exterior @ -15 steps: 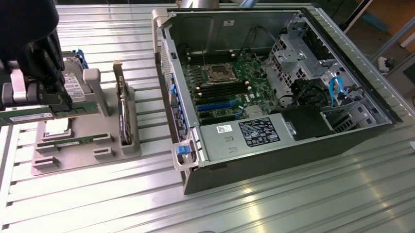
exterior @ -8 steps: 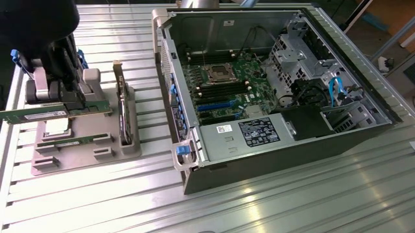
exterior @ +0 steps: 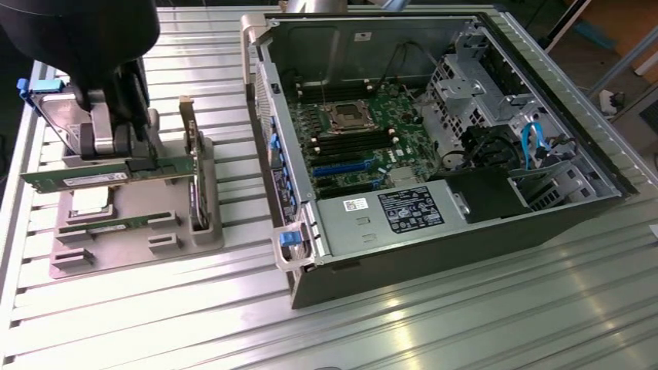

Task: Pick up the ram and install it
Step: 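Pick up the ram and move it above insertion slot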

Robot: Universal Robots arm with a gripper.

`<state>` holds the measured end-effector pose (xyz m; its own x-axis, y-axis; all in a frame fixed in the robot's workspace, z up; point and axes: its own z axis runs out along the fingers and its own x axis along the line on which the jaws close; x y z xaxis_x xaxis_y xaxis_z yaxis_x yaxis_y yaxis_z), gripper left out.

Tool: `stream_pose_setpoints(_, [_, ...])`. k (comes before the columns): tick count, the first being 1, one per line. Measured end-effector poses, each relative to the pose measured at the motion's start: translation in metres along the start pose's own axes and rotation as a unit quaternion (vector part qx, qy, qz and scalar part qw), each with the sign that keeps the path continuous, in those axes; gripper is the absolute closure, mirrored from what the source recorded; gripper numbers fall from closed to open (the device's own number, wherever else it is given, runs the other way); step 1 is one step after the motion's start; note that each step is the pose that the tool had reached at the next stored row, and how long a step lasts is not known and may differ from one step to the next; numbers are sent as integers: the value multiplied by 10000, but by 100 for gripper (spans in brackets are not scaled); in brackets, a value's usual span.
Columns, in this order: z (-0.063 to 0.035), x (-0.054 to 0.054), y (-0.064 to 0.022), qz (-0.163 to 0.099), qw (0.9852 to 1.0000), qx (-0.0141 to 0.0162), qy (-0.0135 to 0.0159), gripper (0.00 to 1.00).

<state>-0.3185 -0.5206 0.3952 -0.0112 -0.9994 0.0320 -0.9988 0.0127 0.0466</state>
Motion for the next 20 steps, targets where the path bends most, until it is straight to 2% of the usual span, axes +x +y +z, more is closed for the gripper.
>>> stream_pose_setpoints(9, [-28, -1, -228, -2, 10000, -40, -17, 88])
stream_pose_setpoints(15, [-46, -2, -348, -3, 10000, -66, -24, 88])
stream_pose_setpoints(18, [-55, -2, -389, -5, 10000, -69, -46, 88])
stream_pose_setpoints(20, [-59, -2, -399, -6, 9999, -68, -80, 88])
